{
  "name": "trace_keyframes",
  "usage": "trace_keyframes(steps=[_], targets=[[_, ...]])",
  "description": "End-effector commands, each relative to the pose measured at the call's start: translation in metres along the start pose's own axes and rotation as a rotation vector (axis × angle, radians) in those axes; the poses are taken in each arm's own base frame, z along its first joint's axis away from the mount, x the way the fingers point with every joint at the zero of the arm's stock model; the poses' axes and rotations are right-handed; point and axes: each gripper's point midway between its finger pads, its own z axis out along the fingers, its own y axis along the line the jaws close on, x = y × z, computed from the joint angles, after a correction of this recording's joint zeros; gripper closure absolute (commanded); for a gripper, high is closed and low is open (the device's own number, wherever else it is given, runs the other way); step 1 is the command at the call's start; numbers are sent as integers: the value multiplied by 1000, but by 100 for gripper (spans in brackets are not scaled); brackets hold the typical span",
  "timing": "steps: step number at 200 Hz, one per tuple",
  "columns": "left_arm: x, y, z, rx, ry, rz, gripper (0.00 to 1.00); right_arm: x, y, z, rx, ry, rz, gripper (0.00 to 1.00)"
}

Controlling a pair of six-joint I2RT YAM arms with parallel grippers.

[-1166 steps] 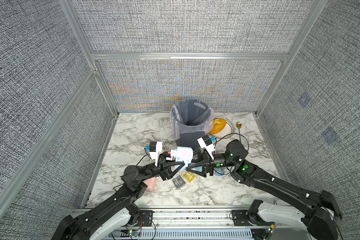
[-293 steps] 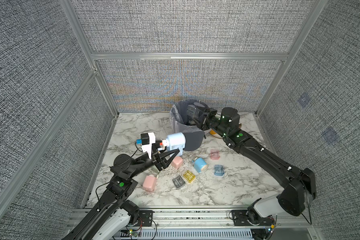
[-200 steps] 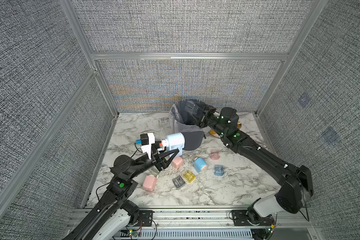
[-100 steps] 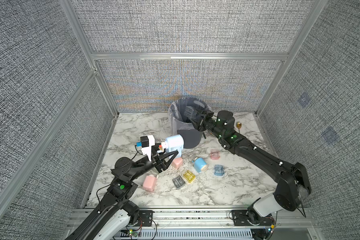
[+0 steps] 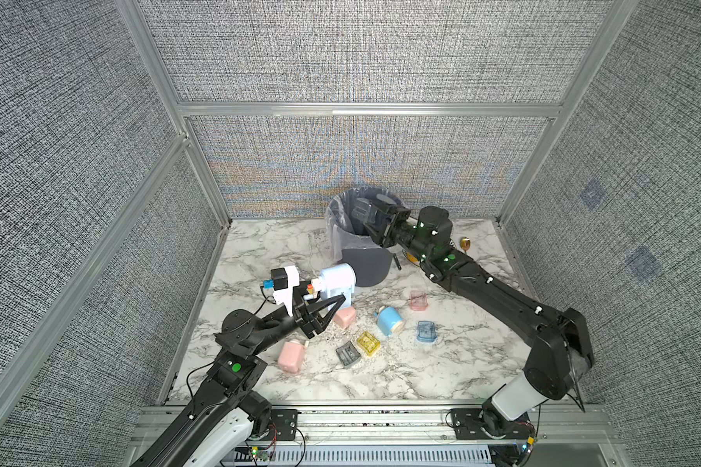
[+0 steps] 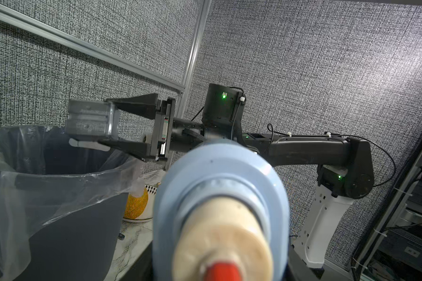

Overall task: Take out the pencil sharpener tray and clean the shavings
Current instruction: Pour the shavings into the trash bin.

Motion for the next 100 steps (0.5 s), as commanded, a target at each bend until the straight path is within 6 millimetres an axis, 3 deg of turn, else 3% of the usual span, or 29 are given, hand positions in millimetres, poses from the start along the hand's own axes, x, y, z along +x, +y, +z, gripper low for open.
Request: trace_keyframes(steps=[1, 29, 54, 100], targets=[[-6, -1, -3, -12, -20, 28, 100, 3, 4, -4, 2, -12, -1, 64], [2, 5, -2, -26, -10, 20, 100, -21, -33, -6, 47, -47, 44, 64], [8, 8, -1, -27, -2, 4, 100, -30, -63, 3, 98, -27, 106, 65], [5, 7, -3, -34, -2, 14, 100, -7, -15, 6, 23, -8, 58, 65]])
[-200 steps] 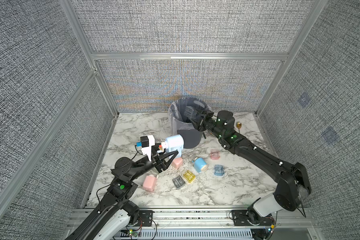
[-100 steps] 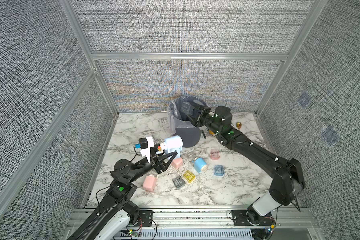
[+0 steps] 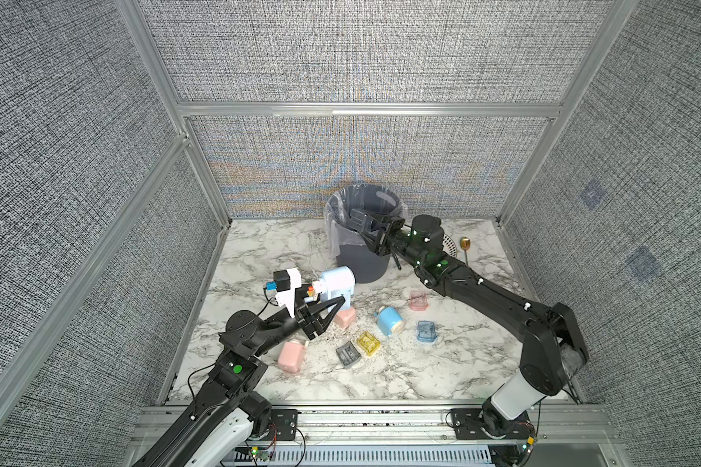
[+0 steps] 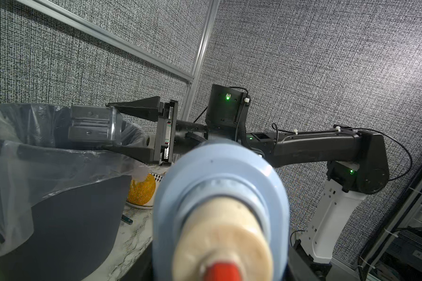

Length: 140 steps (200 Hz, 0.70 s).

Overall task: Take out the pencil sharpener tray and clean the shavings
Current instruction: Pour the shavings into the trash bin.

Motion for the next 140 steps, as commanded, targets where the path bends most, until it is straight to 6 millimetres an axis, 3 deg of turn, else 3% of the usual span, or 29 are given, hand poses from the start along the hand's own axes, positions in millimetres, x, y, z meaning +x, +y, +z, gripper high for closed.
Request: trace_keyframes(steps=[1, 25, 61, 72, 102, 126, 140], targets=[[-12, -5, -1, 10, -36, 35, 100, 12, 26, -4, -42, 11, 42, 65], [-12, -4, -1, 3, -39, 38, 100, 6, 30, -5, -46, -9, 17, 65], [-3, 4, 0, -22, -19, 30, 100, -22, -11, 2, 25, -41, 3, 65], [0, 7, 0, -33, -14, 28, 100, -23, -13, 8, 44, -25, -44, 65], [6, 11, -1, -43, -7, 14, 100, -2, 20, 14, 2, 17, -239, 65], [7, 4, -3, -5, -14, -6, 100, 22, 58, 2, -61, 27, -466, 65], [10, 0, -4, 23, -13, -20, 100, 32, 65, -9, -77, 28, -622, 65]])
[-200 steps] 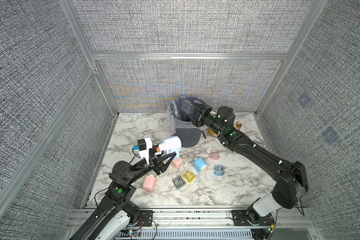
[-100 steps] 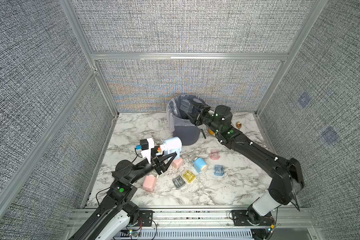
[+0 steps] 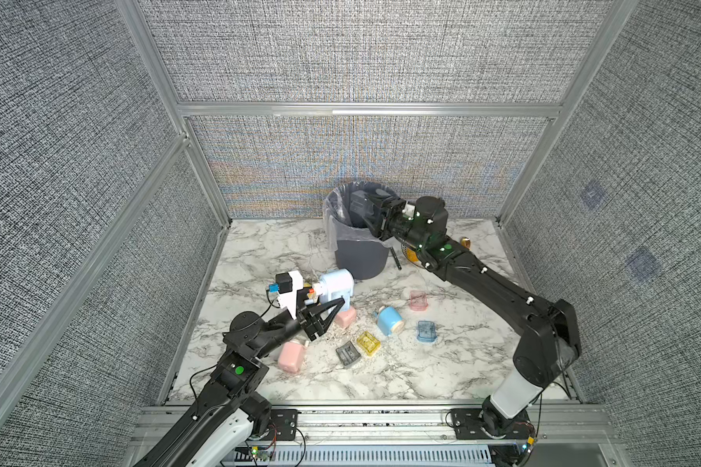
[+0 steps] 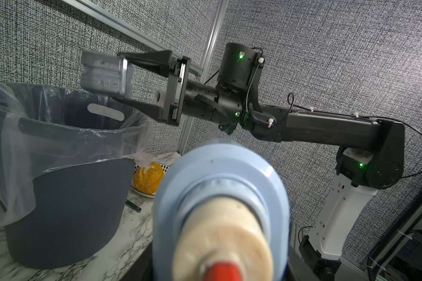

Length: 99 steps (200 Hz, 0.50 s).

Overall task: Take out the pencil sharpener tray and clean the shavings
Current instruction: Pour the shavings into the trash bin, then place the container at the center of the board.

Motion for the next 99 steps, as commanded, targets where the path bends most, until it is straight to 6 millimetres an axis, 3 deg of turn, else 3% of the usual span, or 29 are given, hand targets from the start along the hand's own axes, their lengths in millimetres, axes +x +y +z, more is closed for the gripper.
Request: trace_keyframes(steps=[1, 16, 56, 77, 99], targets=[[-8, -13, -2, 70, -39, 1, 100, 12, 19, -13, -21, 13, -313, 65], [-2, -14, -4, 83, -41, -18, 100, 19, 14, -28, -13, 18, -459, 66], [19, -3, -6, 76, -43, -66, 100, 33, -34, -74, 86, 27, -896, 65], [30, 4, -5, 62, -30, -81, 100, 40, -72, -98, 158, 41, -1106, 65], [39, 13, -3, 31, -18, -89, 100, 49, -124, -119, 199, 131, -1250, 65]])
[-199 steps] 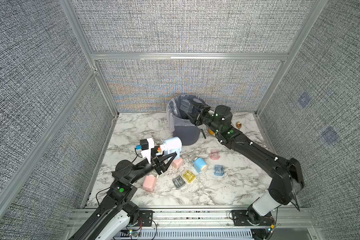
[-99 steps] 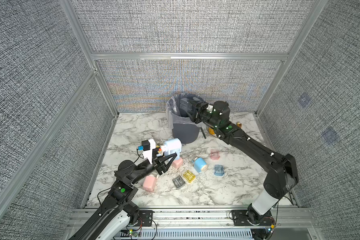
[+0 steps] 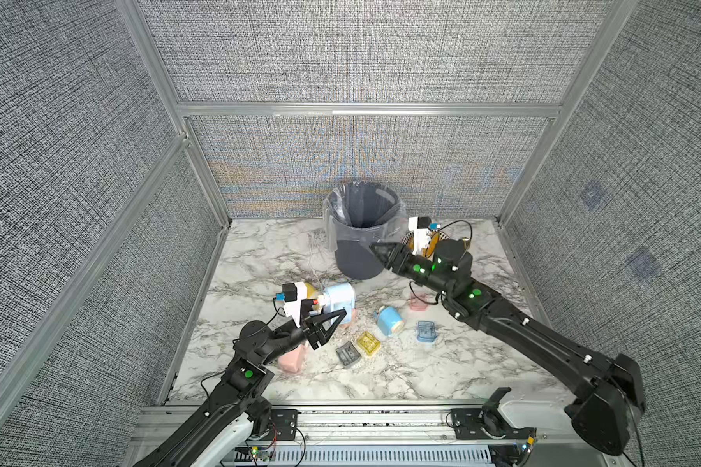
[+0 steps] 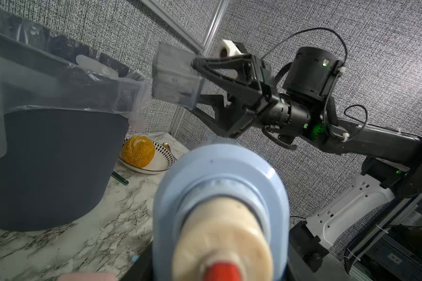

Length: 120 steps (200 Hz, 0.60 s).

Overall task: Take out the pencil sharpener tray and clean the shavings
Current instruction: Place the container at the center of the board.

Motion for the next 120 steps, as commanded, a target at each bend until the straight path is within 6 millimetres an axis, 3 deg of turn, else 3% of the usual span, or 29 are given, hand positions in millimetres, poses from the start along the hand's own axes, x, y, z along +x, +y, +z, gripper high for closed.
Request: trace_keyframes(steps=[1, 22, 50, 80, 120], targets=[[-13, -4, 0, 20, -63, 32, 100, 33, -26, -9, 47, 44, -305, 65], [-7, 2, 1, 2, -56, 24, 100, 79, -62, -14, 100, 136, -404, 65], [-5, 5, 0, -9, -54, 24, 100, 110, -101, -10, 167, 184, -465, 66], [-2, 7, -1, -21, -46, 21, 100, 126, -129, 9, 240, 237, -511, 66], [0, 8, -3, -33, -41, 26, 100, 126, -169, 29, 408, 275, -588, 66]])
